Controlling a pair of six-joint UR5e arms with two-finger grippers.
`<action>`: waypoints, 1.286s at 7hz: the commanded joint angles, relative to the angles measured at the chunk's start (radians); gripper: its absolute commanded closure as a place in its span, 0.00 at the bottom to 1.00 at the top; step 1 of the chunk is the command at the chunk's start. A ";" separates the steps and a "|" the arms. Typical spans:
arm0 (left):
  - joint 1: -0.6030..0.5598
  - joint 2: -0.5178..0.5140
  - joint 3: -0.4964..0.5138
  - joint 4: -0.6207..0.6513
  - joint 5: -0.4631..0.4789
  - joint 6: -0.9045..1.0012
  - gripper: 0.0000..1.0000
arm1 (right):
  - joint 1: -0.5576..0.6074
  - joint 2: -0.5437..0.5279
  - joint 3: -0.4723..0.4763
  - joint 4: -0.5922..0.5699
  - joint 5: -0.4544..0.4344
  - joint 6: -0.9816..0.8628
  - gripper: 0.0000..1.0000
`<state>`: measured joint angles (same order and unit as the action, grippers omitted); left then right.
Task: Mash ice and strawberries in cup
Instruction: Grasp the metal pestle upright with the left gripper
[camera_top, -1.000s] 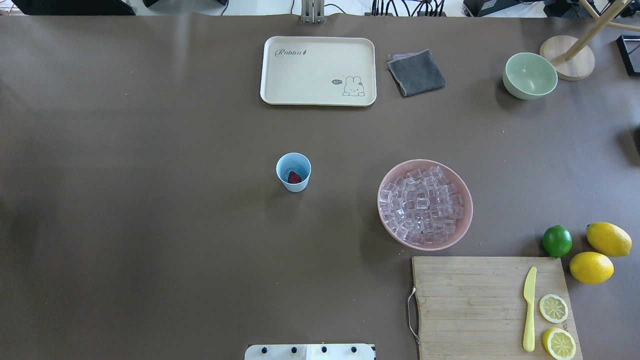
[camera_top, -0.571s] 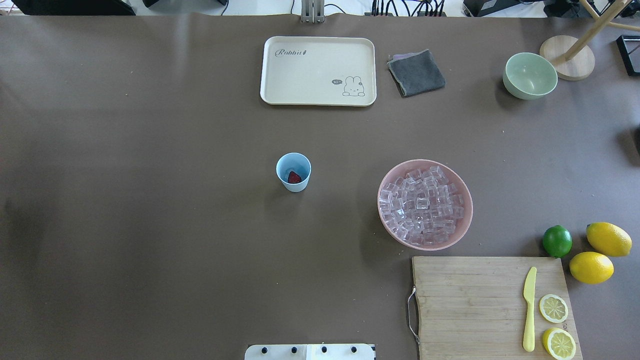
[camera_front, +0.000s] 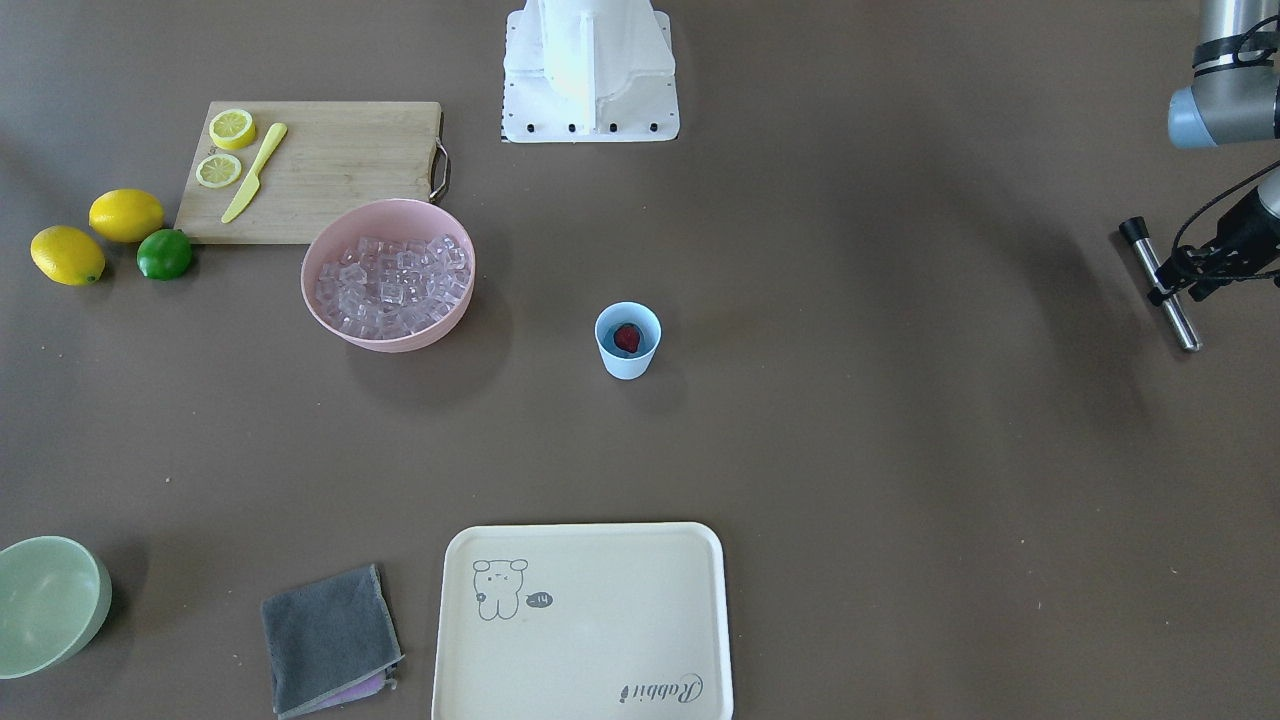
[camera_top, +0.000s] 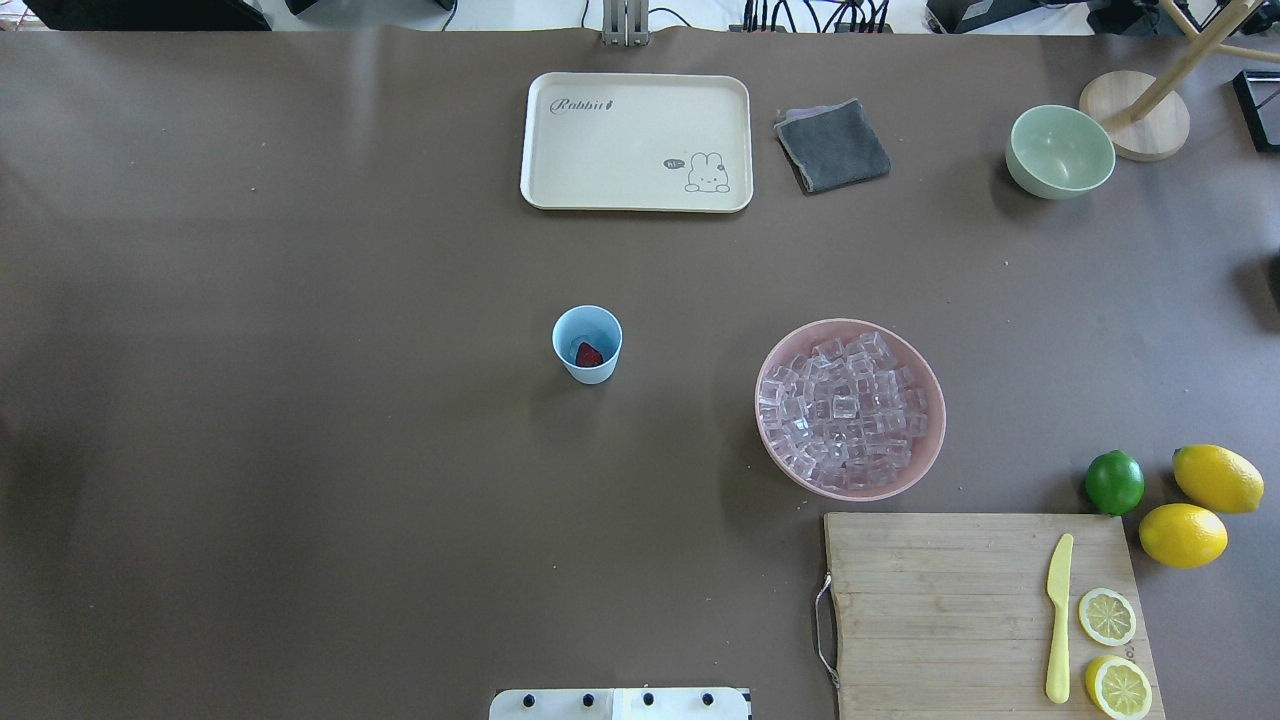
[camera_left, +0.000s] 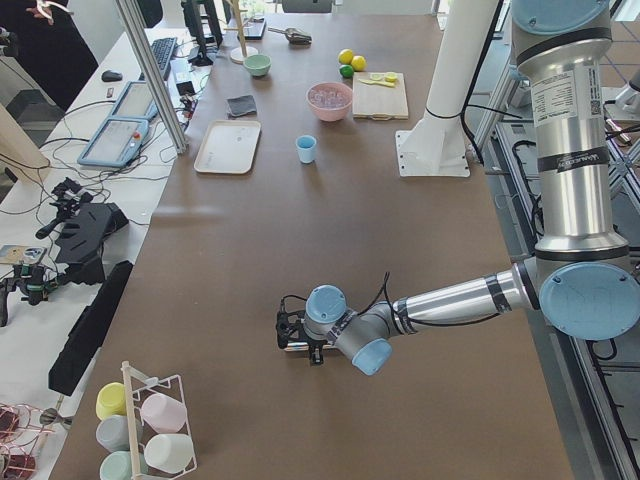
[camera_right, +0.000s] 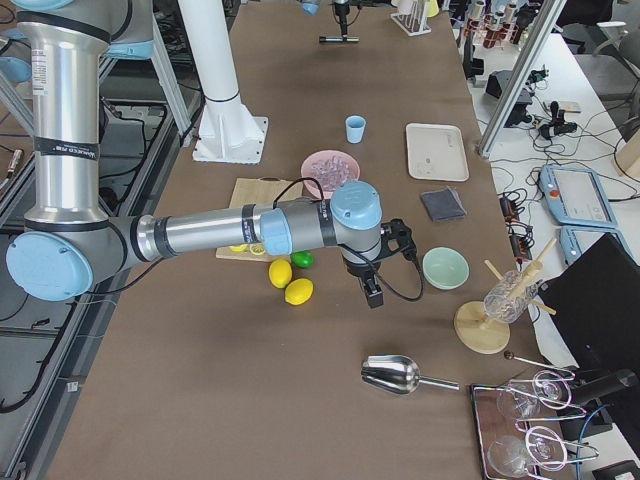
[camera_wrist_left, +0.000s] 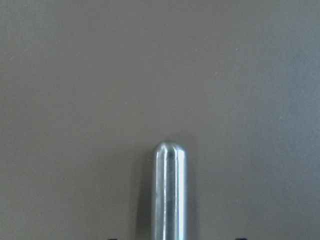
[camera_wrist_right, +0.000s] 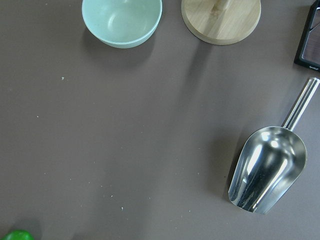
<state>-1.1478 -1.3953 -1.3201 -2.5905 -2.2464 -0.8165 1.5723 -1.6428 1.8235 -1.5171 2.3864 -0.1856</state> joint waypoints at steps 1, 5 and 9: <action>0.031 -0.001 -0.004 0.000 0.005 0.002 0.38 | 0.003 0.000 0.000 0.000 0.001 0.000 0.01; 0.030 0.002 -0.030 -0.025 -0.012 0.132 1.00 | 0.023 -0.002 0.003 -0.002 0.002 -0.002 0.01; -0.079 -0.036 -0.195 -0.017 -0.050 0.149 1.00 | 0.026 -0.003 0.010 -0.003 0.005 -0.011 0.01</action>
<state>-1.1680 -1.4122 -1.4490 -2.6096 -2.2856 -0.6689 1.5971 -1.6455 1.8305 -1.5197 2.3901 -0.1909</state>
